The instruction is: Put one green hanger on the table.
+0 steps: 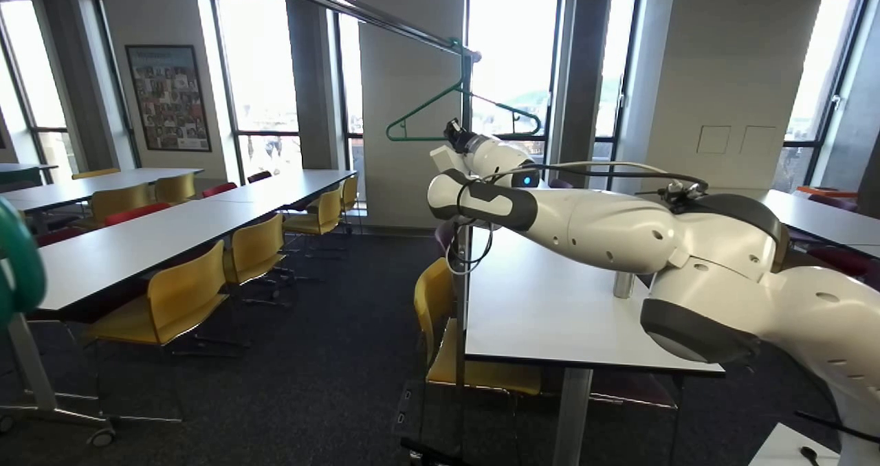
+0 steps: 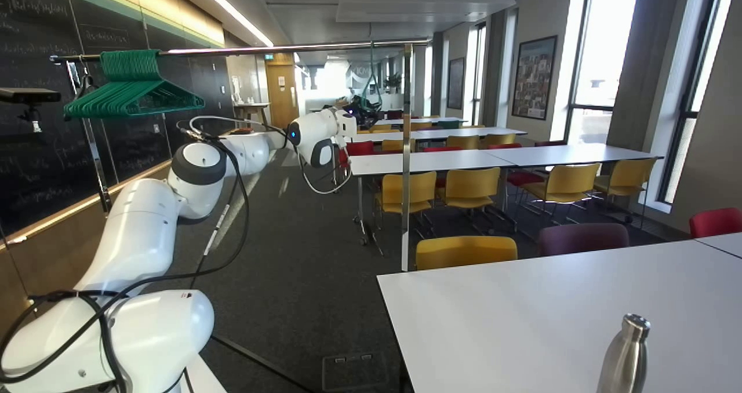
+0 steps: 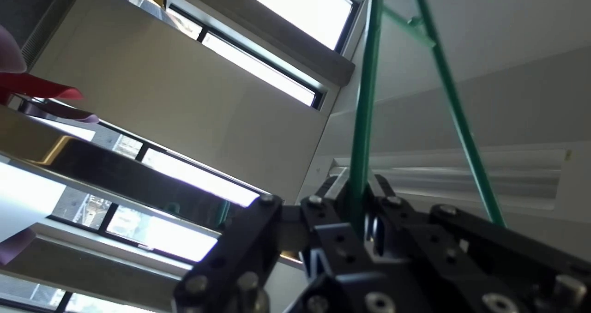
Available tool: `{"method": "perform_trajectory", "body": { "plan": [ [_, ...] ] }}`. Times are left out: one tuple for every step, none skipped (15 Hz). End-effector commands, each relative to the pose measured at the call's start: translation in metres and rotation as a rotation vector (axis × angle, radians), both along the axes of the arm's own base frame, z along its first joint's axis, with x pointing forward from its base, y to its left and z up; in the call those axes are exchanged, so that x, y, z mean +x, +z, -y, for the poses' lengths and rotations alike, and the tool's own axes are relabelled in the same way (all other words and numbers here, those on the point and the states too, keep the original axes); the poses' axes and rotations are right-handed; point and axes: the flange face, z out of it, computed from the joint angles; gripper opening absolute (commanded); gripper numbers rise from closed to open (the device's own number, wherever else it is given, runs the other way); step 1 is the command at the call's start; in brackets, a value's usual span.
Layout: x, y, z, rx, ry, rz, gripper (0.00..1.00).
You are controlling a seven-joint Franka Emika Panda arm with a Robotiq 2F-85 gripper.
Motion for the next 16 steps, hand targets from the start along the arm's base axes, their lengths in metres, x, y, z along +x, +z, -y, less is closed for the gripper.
{"method": "perform_trajectory", "body": {
  "plan": [
    [-0.004,0.003,0.003,0.024,0.009,-0.022,0.01],
    [-0.004,0.003,0.003,0.024,0.009,-0.024,0.01],
    [-0.003,0.003,0.003,0.024,0.010,-0.027,0.01],
    [-0.003,0.002,0.002,0.023,0.012,-0.029,0.30],
    [-0.003,0.002,0.002,0.025,0.012,-0.032,0.32],
    [-0.003,0.001,0.003,0.029,0.013,-0.039,0.38],
    [-0.002,-0.003,0.002,0.049,0.023,-0.062,0.46],
    [-0.001,-0.008,0.002,0.067,0.032,-0.087,0.55],
    [0.000,-0.012,0.001,0.079,0.039,-0.101,0.62],
    [0.000,-0.013,0.000,0.089,0.043,-0.105,0.71],
    [0.000,-0.013,-0.001,0.108,0.051,-0.111,0.78],
    [0.000,-0.011,-0.004,0.134,0.067,-0.117,0.86],
    [0.000,-0.011,-0.006,0.159,0.083,-0.127,0.93],
    [-0.001,-0.008,-0.010,0.184,0.101,-0.132,0.99],
    [-0.001,-0.007,-0.013,0.206,0.116,-0.138,1.00],
    [-0.002,-0.005,-0.016,0.231,0.132,-0.142,1.00]
  ]
}}
